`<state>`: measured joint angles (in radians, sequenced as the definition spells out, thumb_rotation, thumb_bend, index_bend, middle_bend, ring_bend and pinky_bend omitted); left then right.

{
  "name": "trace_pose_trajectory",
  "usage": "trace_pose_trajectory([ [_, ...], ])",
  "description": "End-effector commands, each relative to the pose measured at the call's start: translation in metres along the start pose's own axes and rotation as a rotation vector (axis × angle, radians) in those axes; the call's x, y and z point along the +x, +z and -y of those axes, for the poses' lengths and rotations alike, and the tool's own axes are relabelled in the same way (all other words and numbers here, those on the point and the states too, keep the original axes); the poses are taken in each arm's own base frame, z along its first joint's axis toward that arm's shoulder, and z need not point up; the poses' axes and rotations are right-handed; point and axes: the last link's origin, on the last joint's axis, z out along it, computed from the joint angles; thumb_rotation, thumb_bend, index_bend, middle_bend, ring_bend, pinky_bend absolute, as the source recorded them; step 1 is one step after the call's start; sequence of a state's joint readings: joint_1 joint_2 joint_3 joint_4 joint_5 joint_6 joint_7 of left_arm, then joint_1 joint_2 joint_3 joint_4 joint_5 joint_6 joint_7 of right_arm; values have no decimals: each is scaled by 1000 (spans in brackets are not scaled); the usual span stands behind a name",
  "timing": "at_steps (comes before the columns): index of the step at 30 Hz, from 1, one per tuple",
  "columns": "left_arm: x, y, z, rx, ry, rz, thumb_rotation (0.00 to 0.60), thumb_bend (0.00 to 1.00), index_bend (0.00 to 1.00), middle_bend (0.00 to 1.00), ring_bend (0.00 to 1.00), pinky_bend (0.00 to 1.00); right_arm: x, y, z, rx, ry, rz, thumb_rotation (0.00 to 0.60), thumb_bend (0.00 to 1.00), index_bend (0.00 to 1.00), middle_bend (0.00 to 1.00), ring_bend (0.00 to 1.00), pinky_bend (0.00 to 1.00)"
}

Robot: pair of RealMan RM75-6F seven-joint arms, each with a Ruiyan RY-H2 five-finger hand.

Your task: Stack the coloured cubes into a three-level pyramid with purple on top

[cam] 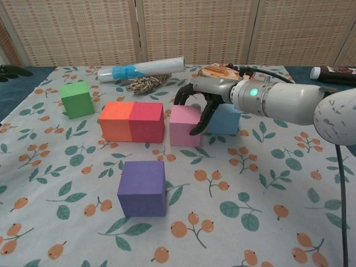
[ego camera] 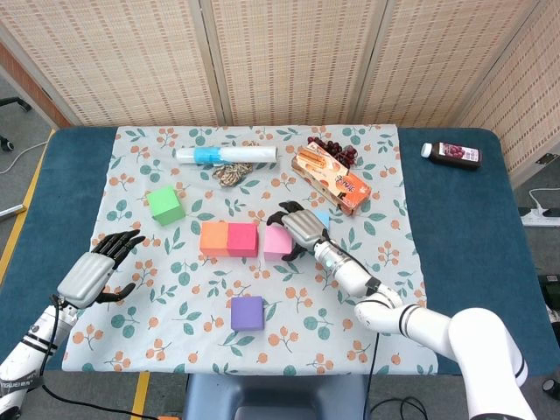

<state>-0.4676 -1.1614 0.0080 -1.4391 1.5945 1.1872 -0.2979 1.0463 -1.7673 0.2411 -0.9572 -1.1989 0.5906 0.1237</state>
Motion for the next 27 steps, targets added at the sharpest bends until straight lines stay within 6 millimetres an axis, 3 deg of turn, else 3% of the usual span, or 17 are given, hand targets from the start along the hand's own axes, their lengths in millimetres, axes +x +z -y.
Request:
trace_pose_trajectory([
  [1,0,0,0,-1,0,1,600,346,2,0,0,98,0,0,0,0,1,-2,600,0,306,232,0,0],
  [6,-1,1,1,-1,-3,4,600,345,2,0,0,99,-1,2,0,-5,-4,-1,600,7,316,247,0,0],
  [12,-1,1,1,0,-2,6,600,344,2,0,0,99,0,4,1,-7,1,-7,600,79,397,282,0,0],
  [27,-2,3,2,1,0,12,600,345,2,0,0,98,3,10,7,34,-23,-11,600,79,391,283,0,0],
])
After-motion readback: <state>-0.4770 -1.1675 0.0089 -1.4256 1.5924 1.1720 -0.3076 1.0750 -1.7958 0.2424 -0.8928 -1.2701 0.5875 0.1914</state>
